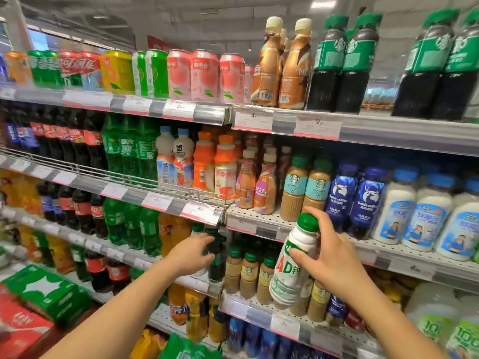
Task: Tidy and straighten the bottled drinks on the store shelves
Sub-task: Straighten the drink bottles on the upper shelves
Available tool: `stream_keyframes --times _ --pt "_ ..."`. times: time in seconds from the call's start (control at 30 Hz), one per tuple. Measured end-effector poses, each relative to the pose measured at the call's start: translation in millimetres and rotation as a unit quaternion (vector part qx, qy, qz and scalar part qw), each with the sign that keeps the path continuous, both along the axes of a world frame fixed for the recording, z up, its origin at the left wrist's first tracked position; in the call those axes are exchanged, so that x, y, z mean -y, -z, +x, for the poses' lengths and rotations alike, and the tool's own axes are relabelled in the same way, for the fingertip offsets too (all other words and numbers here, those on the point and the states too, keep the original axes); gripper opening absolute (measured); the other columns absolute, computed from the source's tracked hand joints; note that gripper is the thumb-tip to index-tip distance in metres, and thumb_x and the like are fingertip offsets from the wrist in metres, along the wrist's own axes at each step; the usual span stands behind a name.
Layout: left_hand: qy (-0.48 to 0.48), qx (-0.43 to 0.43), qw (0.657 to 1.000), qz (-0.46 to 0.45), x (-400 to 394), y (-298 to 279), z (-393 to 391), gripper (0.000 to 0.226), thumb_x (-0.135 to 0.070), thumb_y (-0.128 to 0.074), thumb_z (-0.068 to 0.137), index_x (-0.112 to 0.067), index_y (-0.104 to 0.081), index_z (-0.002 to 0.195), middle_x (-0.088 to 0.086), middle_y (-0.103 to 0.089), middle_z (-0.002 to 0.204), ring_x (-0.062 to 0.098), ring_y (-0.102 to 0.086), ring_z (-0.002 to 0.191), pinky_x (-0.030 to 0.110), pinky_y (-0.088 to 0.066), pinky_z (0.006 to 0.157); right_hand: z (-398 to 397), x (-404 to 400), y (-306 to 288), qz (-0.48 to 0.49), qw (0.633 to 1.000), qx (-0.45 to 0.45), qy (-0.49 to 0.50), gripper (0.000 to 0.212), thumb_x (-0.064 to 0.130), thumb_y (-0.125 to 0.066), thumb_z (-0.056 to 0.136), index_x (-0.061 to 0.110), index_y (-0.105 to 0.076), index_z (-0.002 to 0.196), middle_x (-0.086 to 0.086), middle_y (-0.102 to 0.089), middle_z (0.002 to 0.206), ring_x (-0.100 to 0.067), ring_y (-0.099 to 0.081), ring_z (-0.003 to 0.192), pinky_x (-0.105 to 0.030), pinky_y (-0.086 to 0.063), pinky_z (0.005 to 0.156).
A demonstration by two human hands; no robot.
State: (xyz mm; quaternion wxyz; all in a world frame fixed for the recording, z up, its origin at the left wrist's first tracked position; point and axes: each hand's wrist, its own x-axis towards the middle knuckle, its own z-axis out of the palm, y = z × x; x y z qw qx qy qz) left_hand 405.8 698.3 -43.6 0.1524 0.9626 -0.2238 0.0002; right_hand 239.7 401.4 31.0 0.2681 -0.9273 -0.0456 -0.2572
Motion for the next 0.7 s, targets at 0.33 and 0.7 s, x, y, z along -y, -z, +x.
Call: stream_keyframes --times 0.33,0.7 --pt "0.035 -0.001 0.999 0.042 9.4 45.2 72.1 0.026 -0.036 -0.058 0.097 -0.017 -0.063 0.114 0.005 -0.070 0.103 0.024 -0.068 0.093 0.040 -0.060 0.080 37.5 -57.3 50.5 -0.003 0.994 -0.050 0.096 0.085 0.052 -0.077 0.081 0.045 -0.025 0.148 0.017 -0.062 0.110 -0.016 -0.062 0.094 -0.031 -0.040 0.079" --pt "0.049 0.097 0.994 -0.013 -8.3 73.2 68.3 0.036 -0.043 -0.066 0.092 -0.025 -0.053 0.121 0.000 -0.061 0.116 0.023 -0.061 0.107 0.037 -0.056 0.076 69.0 -106.2 84.2 -0.009 0.993 -0.083 0.080 0.078 0.050 -0.079 0.081 0.045 -0.029 0.141 0.016 -0.065 0.107 -0.011 -0.061 0.083 -0.029 -0.042 0.075"
